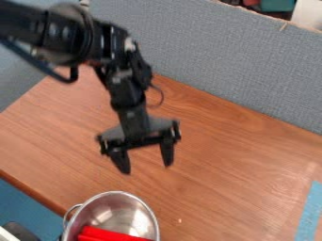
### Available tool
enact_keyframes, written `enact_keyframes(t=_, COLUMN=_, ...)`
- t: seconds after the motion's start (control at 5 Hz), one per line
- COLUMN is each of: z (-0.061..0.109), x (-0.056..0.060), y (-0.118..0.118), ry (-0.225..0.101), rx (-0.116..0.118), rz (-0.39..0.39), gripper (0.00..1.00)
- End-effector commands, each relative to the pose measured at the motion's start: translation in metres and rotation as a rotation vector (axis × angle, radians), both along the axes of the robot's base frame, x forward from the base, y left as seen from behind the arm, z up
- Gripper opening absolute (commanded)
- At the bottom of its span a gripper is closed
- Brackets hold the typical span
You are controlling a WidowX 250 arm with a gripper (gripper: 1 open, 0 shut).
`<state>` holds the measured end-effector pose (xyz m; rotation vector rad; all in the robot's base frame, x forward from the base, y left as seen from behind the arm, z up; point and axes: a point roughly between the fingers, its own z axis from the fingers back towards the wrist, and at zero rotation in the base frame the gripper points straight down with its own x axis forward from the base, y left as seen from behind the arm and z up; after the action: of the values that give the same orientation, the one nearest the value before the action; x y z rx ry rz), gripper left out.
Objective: Put the red object in the metal pot
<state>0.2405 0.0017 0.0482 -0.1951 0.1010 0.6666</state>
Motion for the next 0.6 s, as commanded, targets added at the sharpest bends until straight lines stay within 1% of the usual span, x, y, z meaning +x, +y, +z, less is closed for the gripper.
enact_keyframes(t=0.0, z=0.025, x=-0.016, y=0.007, ry=-0.009, rx=-0.002, rz=-0.053, gripper=1.00)
enact_keyframes(t=0.2, z=0.053, x=-0.031, y=0.012, ry=-0.041, rx=-0.002, rz=-0.030, gripper=1.00)
enact_keyframes(t=0.4, z=0.071, x=-0.044, y=-0.013, ry=-0.055, rx=0.020, rz=-0.044, gripper=1.00)
